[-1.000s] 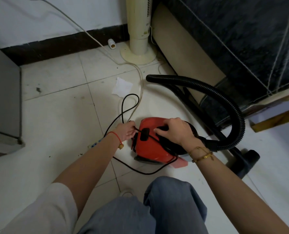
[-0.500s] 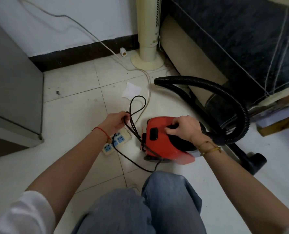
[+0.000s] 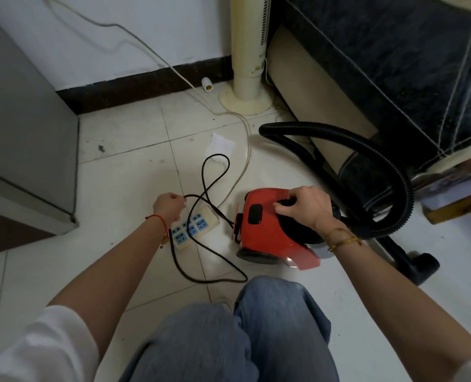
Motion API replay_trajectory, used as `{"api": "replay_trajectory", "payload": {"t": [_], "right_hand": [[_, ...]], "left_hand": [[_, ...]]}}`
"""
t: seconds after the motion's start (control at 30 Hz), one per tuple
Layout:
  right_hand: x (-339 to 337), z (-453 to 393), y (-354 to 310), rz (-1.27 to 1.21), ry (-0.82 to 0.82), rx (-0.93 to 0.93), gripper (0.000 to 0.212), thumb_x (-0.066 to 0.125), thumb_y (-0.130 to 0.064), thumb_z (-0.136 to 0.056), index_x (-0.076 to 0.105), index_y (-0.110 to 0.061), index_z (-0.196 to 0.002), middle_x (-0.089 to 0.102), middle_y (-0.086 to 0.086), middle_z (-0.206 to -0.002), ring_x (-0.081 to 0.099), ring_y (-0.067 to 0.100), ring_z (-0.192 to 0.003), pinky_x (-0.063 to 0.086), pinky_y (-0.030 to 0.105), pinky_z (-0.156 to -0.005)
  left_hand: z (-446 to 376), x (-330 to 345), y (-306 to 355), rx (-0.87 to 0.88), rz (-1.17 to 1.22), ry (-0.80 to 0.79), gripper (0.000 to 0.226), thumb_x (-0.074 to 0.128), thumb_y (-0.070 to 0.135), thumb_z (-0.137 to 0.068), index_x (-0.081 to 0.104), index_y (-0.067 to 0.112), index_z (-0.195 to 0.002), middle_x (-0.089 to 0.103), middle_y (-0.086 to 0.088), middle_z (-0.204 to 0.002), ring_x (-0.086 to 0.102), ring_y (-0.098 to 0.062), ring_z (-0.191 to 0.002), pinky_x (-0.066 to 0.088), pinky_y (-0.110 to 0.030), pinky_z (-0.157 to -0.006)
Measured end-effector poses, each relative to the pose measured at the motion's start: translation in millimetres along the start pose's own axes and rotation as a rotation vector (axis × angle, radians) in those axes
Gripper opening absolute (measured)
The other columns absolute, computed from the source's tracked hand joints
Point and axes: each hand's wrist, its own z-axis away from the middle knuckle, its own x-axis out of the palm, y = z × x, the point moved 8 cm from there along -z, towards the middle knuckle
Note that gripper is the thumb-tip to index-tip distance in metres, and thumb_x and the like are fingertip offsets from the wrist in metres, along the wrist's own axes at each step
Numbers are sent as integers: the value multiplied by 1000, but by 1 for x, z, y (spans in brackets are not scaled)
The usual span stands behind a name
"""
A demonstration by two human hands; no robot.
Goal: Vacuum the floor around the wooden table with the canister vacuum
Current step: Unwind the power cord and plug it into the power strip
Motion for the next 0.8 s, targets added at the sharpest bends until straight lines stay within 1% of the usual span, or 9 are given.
{"api": "replay_trajectory", "payload": {"t": [0.13,0.27,0.33,0.43,0.57,0.67,0.7,0.77,0.8], "right_hand": [[17,2,-3,41,-53,-22,48,56,-65,-73,66,-18,-68,62,-2,-59,57,16,-60,35,26,-50],[24,1,1,27,-48,-2,48,56,-64,-72,66,-18,-67,63,-3,-59,59,17,-60,40,26,-50],[24,0,3,16,-41,8,47,56,-64,-72,66,-18,-66,63,-2,-59,59,17,-61,39,25,-49],[25,-1,3,24,-22,16,47,57,-64,-72,67,-18,-69,65,-1,-62,59,19,-63,37,26,-50],[26,0,4,24,-5,30,44,59,-64,-71,66,-21,-69,65,-2,-64,58,20,-66,33,26,-52],[26,-1,4,21,10,45,45,58,-65,-70,65,-20,-68,63,-2,-62,59,19,-65,35,25,-50],[27,-2,4,20,12,47,45,58,-65,-70,64,-20,-67,62,-3,-61,58,19,-64,33,25,-49],[27,-2,4,17,16,47,45,58,-64,-71,63,-20,-66,61,-3,-59,57,18,-62,31,24,-48],[27,-1,4,15,19,48,44,58,-64,-71,62,-20,-66,61,-3,-59,56,18,-62,30,24,-49]], "left_hand": [[9,14,4,232,-371,-11,23,55,12,-91,70,7,-108,69,-11,-107,63,-25,-97,52,-31,-85],[11,36,-8,245,-789,14,28,52,16,-91,60,14,-118,61,-9,-118,53,-28,-112,40,-39,-94],[18,48,-6,355,-884,90,33,53,13,-88,54,14,-121,54,-10,-121,47,-29,-115,38,-38,-91],[19,78,-14,486,-739,14,19,51,10,-89,64,6,-103,63,-12,-104,58,-29,-98,47,-35,-79],[10,127,-66,86,-446,-406,23,47,7,-95,61,7,-77,63,-11,-84,61,-27,-79,53,-38,-84],[34,155,-89,-318,-2,-637,37,32,15,-103,48,-5,-130,52,-20,-134,53,-29,-121,40,-32,-100],[36,162,-94,-375,77,-655,37,33,16,-103,46,-1,-133,54,-15,-133,52,-26,-124,39,-33,-103],[31,171,-100,-391,179,-627,21,46,12,-98,56,8,-116,71,-4,-89,69,-13,-83,44,-35,-103],[28,177,-104,-420,243,-638,13,48,11,-97,58,7,-105,67,0,-62,65,-8,-57,45,-38,-103]]}}
